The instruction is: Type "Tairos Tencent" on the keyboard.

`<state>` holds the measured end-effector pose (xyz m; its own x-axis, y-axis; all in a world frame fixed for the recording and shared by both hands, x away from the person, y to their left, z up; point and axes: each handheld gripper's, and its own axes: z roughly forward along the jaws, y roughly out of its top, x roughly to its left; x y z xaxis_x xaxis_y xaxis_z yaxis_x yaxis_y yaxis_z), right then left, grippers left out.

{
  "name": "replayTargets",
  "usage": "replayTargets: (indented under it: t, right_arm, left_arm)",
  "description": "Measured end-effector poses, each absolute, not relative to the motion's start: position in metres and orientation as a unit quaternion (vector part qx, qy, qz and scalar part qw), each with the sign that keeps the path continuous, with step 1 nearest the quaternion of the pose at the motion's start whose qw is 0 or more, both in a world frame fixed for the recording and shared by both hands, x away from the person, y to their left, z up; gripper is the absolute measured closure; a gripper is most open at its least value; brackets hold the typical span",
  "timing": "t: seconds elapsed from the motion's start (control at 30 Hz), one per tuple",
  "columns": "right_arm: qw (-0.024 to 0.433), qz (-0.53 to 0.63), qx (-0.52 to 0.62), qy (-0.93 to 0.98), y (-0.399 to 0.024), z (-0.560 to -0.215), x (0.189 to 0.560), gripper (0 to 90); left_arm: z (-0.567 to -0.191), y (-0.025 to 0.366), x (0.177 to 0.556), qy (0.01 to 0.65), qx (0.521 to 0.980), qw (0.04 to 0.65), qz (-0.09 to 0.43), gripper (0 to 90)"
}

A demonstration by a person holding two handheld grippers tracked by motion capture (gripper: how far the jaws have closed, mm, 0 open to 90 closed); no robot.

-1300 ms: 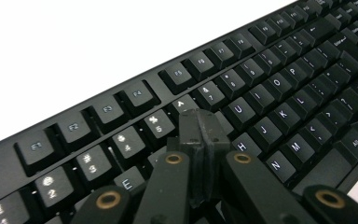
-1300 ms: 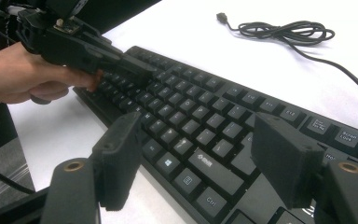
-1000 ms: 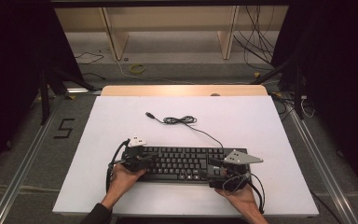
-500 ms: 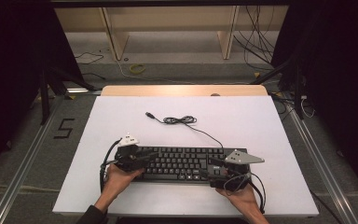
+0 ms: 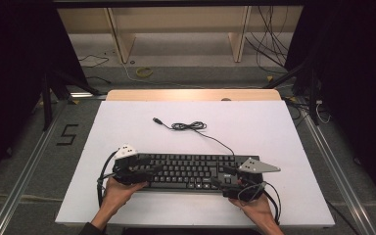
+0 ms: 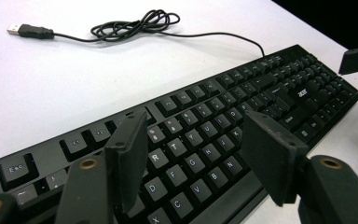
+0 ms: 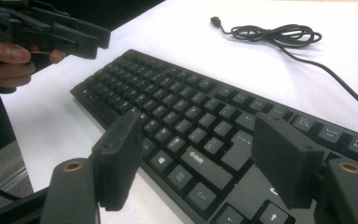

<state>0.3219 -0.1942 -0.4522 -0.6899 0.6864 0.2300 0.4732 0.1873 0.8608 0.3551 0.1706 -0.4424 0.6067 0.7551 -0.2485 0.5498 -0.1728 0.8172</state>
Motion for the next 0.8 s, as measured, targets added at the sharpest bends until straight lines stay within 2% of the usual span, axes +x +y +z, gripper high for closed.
replayTargets:
  t: [0.8]
  right_arm:
    - [0.111, 0.516, 0.380, 0.760, -0.205, -0.455, 0.313, 32.0]
  left_arm:
    - [-0.447, 0.185, 0.330, 0.411, 0.747, 0.510, 0.114, 27.9]
